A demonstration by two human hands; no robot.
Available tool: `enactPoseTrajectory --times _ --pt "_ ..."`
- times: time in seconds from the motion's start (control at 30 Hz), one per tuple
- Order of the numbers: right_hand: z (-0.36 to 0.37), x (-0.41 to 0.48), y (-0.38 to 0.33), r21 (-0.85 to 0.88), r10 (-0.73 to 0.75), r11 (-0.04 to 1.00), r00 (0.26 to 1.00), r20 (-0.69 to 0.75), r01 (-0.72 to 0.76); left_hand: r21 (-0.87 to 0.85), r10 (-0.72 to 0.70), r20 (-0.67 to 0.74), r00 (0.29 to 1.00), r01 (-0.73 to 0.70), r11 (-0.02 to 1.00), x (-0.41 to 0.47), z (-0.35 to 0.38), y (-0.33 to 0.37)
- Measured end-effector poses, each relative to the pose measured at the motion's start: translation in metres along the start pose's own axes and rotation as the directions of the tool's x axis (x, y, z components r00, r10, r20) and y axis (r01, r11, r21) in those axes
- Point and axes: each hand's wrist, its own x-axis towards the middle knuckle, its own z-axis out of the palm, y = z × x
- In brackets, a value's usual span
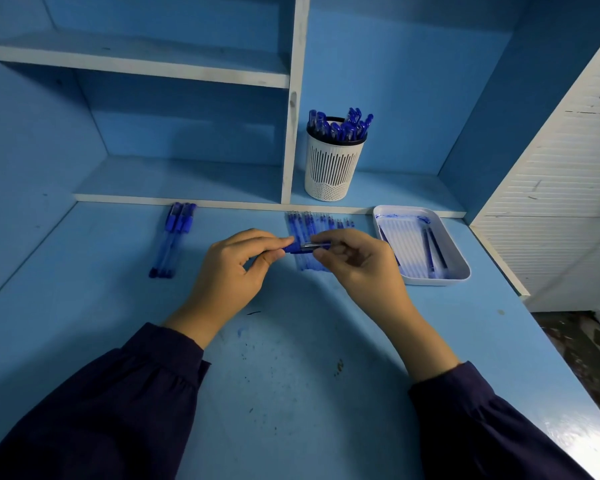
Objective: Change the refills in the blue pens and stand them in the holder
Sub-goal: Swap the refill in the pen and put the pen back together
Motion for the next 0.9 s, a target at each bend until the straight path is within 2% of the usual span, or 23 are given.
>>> enactPoseTrajectory --times 0.3,0.47,0.6,0.73,0.83,0.9 --pt "-0.007 -0.002 0.004 0.082 0.09 0.992 0.994 0.069 -0.096 -0.023 0.021 0.049 0.999 -0.02 1.0 -0.002 0.0 -0.001" --pt "-0.006 -0.003 0.007 0.054 0.101 0.993 0.992 0.068 -0.105 -0.02 0.022 0.069 0.997 -0.021 1.0 -0.003 -0.001 -0.002" --pt "-0.004 -0.003 0.007 0.058 0.082 0.995 0.995 0.06 -0.086 -0.044 -0.035 0.05 0.998 0.037 0.998 -0.002 0.0 -0.001" --pt "-0.002 0.005 -0.002 0.106 0.012 0.994 1.0 0.009 -0.013 -0.069 -0.068 0.004 0.998 0.068 0.995 0.003 0.005 0.001" --pt "-0.004 0.006 -0.006 0.118 -0.036 0.992 0.997 -0.065 0.043 -0.022 -0.074 0.037 0.997 0.074 0.997 0.006 0.007 -0.003" --pt "-0.01 0.007 -0.007 0.089 -0.082 0.991 0.985 -0.155 0.097 0.047 -0.151 0.072 0.986 0.148 0.988 0.006 0.005 -0.012"
